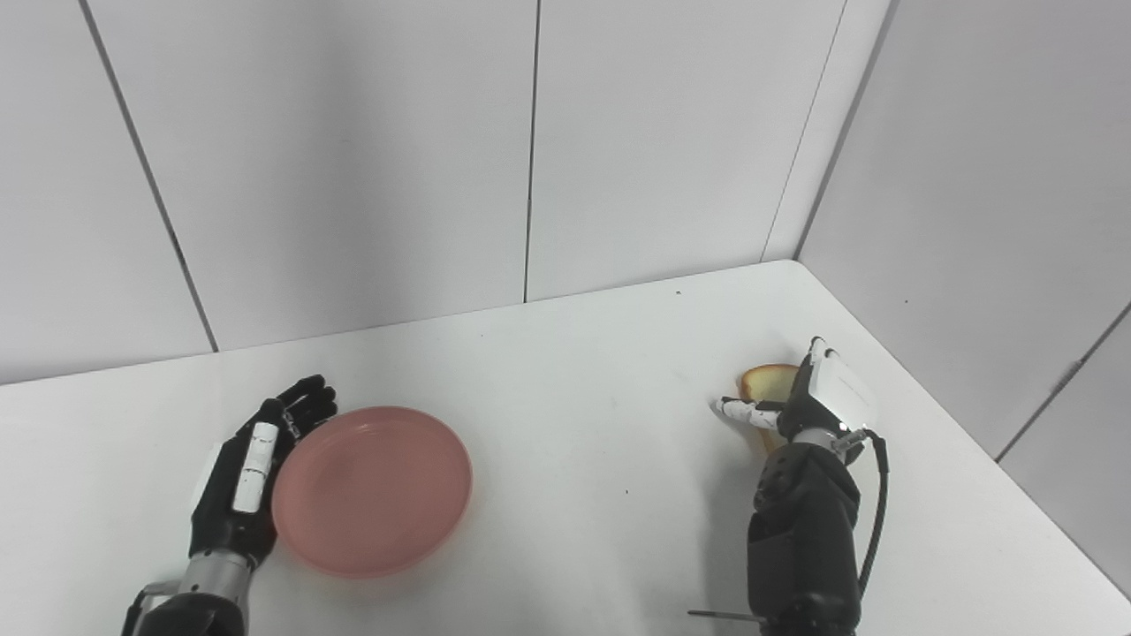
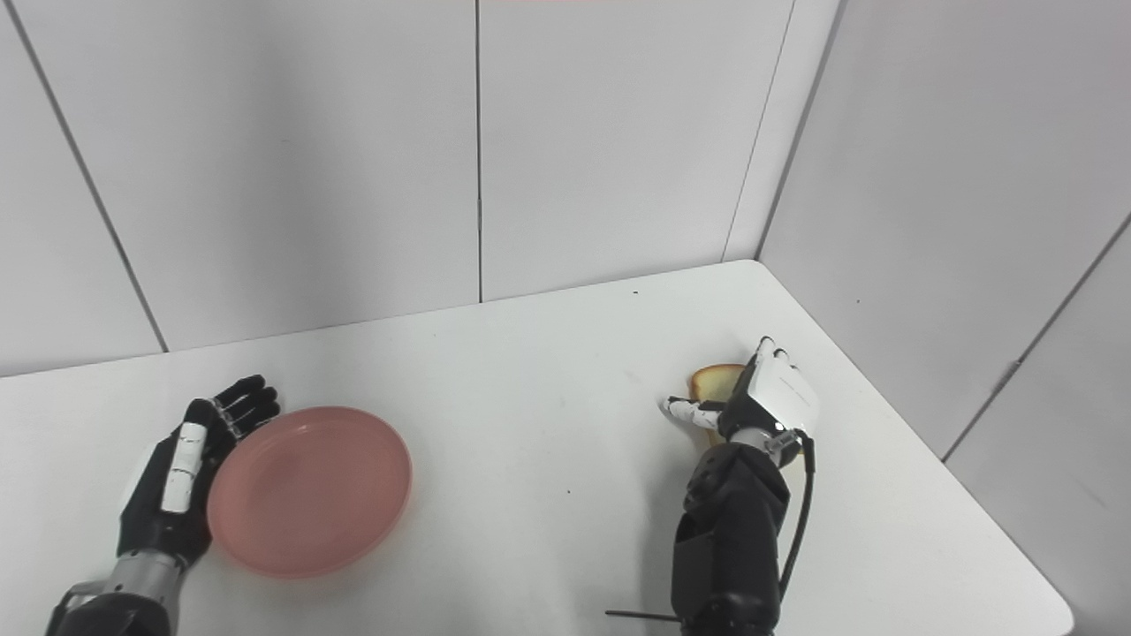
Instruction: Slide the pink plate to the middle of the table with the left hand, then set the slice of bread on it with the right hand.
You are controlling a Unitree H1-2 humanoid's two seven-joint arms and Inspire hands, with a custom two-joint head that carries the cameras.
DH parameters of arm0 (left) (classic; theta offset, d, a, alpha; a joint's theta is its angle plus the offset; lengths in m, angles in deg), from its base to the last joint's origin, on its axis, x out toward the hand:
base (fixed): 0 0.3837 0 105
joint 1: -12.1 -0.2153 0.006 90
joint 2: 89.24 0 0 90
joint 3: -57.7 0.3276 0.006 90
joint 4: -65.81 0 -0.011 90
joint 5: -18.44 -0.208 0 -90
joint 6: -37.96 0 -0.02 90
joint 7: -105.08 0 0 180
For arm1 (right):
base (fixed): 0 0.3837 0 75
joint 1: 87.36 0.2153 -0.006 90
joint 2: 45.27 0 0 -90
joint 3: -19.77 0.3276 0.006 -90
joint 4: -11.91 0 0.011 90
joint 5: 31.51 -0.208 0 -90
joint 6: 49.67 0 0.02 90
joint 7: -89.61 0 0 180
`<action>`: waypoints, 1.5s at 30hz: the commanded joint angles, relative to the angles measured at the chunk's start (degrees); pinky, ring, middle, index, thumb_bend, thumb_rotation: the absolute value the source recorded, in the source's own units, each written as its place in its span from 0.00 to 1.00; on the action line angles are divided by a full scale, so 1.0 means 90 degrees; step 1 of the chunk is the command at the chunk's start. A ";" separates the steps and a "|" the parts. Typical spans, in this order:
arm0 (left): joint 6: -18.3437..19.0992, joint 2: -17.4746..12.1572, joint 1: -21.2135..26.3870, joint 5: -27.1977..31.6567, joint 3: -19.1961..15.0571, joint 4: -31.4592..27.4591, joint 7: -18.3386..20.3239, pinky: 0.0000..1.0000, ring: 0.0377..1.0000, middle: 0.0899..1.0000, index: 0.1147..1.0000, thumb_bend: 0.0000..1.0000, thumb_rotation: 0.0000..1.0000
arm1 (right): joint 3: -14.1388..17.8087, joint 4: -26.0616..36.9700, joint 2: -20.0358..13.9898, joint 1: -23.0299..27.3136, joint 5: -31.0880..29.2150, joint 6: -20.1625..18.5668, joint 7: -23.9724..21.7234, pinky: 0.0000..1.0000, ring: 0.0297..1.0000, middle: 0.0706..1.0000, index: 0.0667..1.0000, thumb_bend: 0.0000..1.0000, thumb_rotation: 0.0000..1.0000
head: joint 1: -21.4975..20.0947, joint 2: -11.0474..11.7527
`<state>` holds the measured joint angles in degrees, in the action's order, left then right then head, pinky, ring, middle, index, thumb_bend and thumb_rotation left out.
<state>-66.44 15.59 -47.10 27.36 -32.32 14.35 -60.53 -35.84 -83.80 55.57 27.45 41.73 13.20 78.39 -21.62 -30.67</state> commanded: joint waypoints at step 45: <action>0.0083 0.0024 -0.0280 0.0007 0.0067 0.0126 0.0165 0.86 0.81 0.78 0.70 0.81 0.83 | -0.0174 0.0109 -0.0500 -0.0072 0.0619 0.0024 -0.0736 0.27 0.37 0.59 0.86 0.71 0.00 | 0.0103 -0.0167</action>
<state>-66.04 15.55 -47.57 27.40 -32.00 13.64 -59.64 -37.36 -83.02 51.68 27.14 47.89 13.25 72.06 -20.74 -32.17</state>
